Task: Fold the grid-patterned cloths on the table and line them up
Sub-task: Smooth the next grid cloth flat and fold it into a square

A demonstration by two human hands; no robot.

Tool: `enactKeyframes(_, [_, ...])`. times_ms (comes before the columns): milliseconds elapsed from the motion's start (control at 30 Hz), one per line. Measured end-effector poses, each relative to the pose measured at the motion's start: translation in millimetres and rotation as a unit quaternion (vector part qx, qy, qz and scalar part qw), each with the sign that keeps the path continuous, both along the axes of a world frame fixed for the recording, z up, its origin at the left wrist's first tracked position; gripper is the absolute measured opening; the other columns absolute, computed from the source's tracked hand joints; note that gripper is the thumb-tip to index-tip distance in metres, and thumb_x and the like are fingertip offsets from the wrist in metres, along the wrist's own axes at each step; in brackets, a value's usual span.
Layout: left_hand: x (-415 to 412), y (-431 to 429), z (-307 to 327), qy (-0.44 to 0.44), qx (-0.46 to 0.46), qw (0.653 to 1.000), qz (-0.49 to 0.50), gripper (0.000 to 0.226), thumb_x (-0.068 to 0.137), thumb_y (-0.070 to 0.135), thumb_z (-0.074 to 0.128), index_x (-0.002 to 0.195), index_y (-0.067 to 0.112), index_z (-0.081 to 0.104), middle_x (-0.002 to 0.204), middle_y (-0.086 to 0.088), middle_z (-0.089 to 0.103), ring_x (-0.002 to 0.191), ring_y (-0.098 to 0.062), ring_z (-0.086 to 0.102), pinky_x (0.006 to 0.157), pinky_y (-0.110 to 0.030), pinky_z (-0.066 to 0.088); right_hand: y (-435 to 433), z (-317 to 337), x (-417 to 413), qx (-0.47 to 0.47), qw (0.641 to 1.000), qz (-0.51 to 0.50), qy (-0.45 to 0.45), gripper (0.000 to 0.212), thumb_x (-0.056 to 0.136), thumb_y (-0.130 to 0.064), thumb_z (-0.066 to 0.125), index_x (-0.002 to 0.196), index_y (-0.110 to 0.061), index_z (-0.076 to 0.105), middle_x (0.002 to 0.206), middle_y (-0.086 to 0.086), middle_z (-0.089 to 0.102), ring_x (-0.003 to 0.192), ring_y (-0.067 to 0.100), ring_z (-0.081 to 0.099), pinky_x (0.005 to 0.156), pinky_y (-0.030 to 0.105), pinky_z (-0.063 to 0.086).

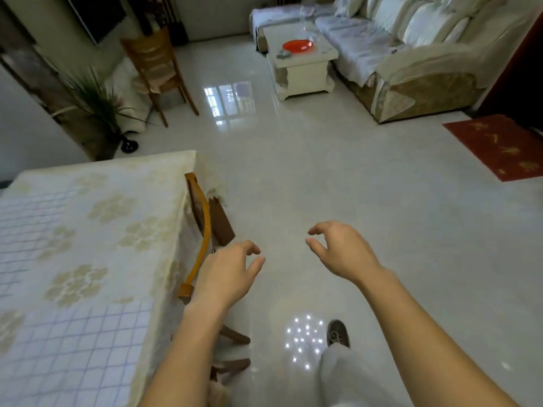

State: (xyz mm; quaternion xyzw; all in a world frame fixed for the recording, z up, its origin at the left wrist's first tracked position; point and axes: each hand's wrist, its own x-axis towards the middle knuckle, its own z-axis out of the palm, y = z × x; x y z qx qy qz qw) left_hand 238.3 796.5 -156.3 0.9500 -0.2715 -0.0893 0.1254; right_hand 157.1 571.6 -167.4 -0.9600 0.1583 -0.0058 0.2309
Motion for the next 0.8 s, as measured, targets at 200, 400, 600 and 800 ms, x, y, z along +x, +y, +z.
enactKeyframes(200, [91.3,-60.2,23.9,-0.007,0.025,0.997,0.067,0.028,0.100,0.050,0.051,0.119,0.035,0.066,0.111,0.012,0.068,0.101,-0.010,0.066,0.090,-0.037,0.054,-71.9,1.6,129.8,0.023,0.996,0.087,0.012,0.036,0.098,-0.044,0.051,0.126,-0.024,0.062,0.128,-0.004,0.064,0.118,0.018,0.058,0.098,0.036,0.047])
enactKeyframes(400, [181.7,-108.4,59.7,-0.053,-0.017,0.987,0.153,0.027,0.100,0.049,0.051,0.115,0.034,0.067,0.110,0.011,0.070,0.102,-0.013,0.064,0.088,-0.037,0.053,-123.4,31.1,252.1,0.035,0.987,0.153,-0.022,0.035,0.098,-0.043,0.053,0.126,-0.025,0.061,0.128,-0.004,0.062,0.119,0.017,0.057,0.098,0.040,0.049])
enactKeyframes(600, [244.6,-120.7,44.5,-0.036,0.004,0.979,0.201,0.024,0.099,0.051,0.051,0.109,0.036,0.066,0.105,0.015,0.071,0.094,-0.011,0.066,0.084,-0.036,0.054,-119.9,24.3,339.1,0.001,0.975,0.221,-0.026,0.031,0.097,-0.043,0.054,0.122,-0.026,0.063,0.124,-0.005,0.064,0.115,0.019,0.060,0.098,0.037,0.046])
enactKeyframes(800, [360.3,-139.4,19.0,-0.005,-0.019,0.980,0.200,0.028,0.099,0.050,0.050,0.116,0.034,0.065,0.114,0.008,0.069,0.105,-0.017,0.064,0.090,-0.035,0.050,-135.9,30.6,444.6,-0.030,0.977,0.211,-0.028,0.032,0.097,-0.042,0.054,0.125,-0.029,0.060,0.122,-0.005,0.065,0.112,0.018,0.061,0.091,0.033,0.048])
